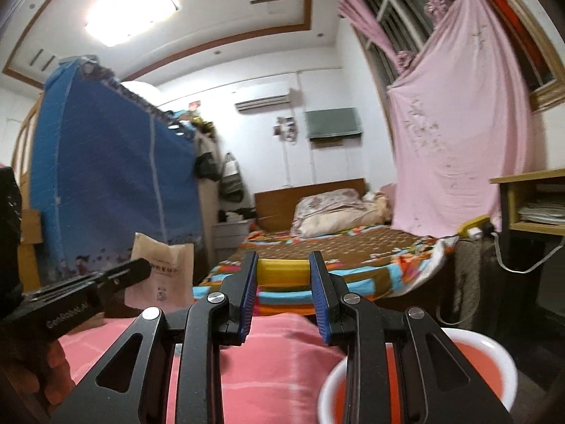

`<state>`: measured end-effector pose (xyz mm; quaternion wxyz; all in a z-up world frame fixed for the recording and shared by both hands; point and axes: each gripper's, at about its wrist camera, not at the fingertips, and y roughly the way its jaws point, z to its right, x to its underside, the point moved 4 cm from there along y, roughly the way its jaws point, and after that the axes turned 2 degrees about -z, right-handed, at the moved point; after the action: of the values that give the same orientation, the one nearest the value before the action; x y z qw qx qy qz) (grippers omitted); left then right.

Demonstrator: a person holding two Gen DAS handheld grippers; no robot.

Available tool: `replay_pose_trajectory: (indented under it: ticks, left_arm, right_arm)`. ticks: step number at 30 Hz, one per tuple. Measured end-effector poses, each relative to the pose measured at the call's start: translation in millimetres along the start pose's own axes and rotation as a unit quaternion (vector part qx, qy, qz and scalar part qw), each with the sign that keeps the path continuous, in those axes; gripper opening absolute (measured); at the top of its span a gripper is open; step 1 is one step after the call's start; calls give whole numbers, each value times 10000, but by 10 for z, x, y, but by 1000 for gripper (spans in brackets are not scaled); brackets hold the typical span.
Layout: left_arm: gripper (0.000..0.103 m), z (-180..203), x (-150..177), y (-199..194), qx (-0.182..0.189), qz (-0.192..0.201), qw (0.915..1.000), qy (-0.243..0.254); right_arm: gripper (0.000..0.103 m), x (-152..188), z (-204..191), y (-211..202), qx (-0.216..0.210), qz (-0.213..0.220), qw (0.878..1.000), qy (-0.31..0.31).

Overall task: Collect trash
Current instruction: 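Carry the yellow cylinder and paper packet to the bucket and release both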

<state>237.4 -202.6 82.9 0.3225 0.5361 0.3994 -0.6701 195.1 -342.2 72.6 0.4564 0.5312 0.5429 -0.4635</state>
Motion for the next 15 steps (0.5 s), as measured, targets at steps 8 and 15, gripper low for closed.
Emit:
replay_pose_trajectory:
  ticks: [8,15]
  left_arm:
    - [0,492,87,285,666,-241,9974,92]
    - [0,761,351,685,1027,-1116,9883,-187]
  right_arm:
    - [27,19,579,-18,725,-209,9962,430]
    - [27,231,999,91,1247,-962,9847,751]
